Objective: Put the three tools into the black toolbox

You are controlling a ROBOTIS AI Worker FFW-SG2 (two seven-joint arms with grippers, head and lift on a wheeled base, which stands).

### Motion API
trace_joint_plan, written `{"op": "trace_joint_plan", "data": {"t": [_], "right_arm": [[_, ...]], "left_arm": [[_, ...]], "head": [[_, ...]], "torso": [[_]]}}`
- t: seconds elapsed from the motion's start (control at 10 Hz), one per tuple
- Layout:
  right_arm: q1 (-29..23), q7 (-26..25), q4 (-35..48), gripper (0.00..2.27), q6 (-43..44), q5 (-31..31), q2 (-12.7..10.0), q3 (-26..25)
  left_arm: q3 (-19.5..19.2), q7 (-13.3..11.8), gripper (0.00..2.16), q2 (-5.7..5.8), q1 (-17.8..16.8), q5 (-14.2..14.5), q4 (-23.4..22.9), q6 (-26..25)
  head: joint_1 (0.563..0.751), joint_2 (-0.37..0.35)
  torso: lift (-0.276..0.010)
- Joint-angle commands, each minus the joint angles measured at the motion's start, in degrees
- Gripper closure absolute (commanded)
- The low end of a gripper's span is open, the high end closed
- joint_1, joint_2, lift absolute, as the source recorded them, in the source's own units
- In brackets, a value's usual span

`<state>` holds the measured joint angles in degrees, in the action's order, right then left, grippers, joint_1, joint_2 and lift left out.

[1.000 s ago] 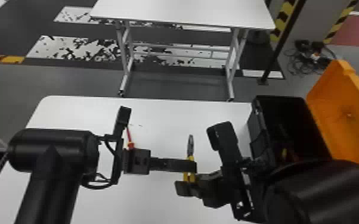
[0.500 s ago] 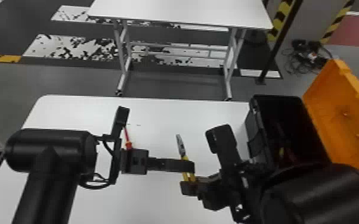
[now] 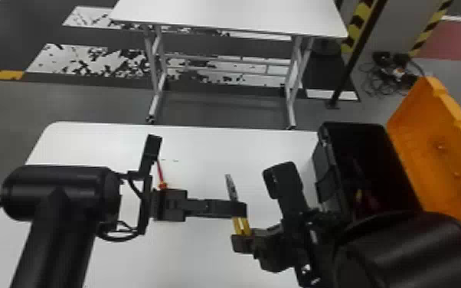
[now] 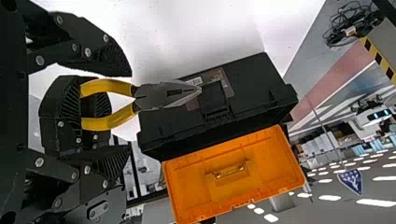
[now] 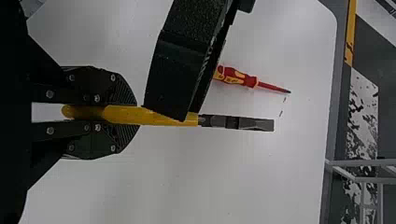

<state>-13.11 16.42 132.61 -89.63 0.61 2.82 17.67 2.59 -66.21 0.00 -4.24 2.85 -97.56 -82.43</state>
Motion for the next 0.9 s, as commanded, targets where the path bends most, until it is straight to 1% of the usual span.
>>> {"op": "trace_joint_plan", "data": {"t": [0.0,0.2,0.3,0.4,0.6,0.7,0.8], "right_arm": [[-0.2,-0.1,0.2,2.25,-0.5,0.0,0.0,0.0],[-0.3,-0.5,0.3,2.25,-0.5,0.1,0.0,-0.3],[-0.6,-1.1,0.6,2.25,-0.5,-0.3,0.0,-0.6],[-1.0,-2.3,1.5,2.25,-0.5,-1.4,0.5,-0.9],[-2.4,-3.6,4.3,2.25,-0.5,-1.1,2.4,-4.4],[-3.1,-3.9,5.9,2.25,-0.5,-0.3,3.0,-7.3],[-4.0,-5.5,8.0,2.25,-0.5,-0.3,3.9,-9.4]], "left_arm": [[0.0,0.0,0.03,-0.15,0.0,0.2,0.0,0.0],[-0.7,-0.7,0.03,-0.15,0.2,1.1,-0.3,-0.2],[-1.6,-1.0,0.03,-0.15,0.7,2.2,-1.0,-0.5],[-2.4,-1.5,0.03,-0.15,1.4,2.5,-1.6,-0.5],[-4.3,-2.0,0.03,-0.15,3.2,3.0,-2.7,-0.3],[-5.1,-2.2,0.03,-0.15,4.1,3.2,-3.1,-0.2],[-5.4,-2.2,0.03,-0.15,4.7,3.2,-3.2,0.0]], "head": [[0.695,-0.069],[0.695,-0.070],[0.695,-0.071],[0.695,-0.076],[0.695,-0.106],[0.695,-0.132],[0.695,-0.147]], "torso": [[-0.051],[-0.051],[-0.051],[-0.051],[-0.051],[-0.051],[-0.051]]}}
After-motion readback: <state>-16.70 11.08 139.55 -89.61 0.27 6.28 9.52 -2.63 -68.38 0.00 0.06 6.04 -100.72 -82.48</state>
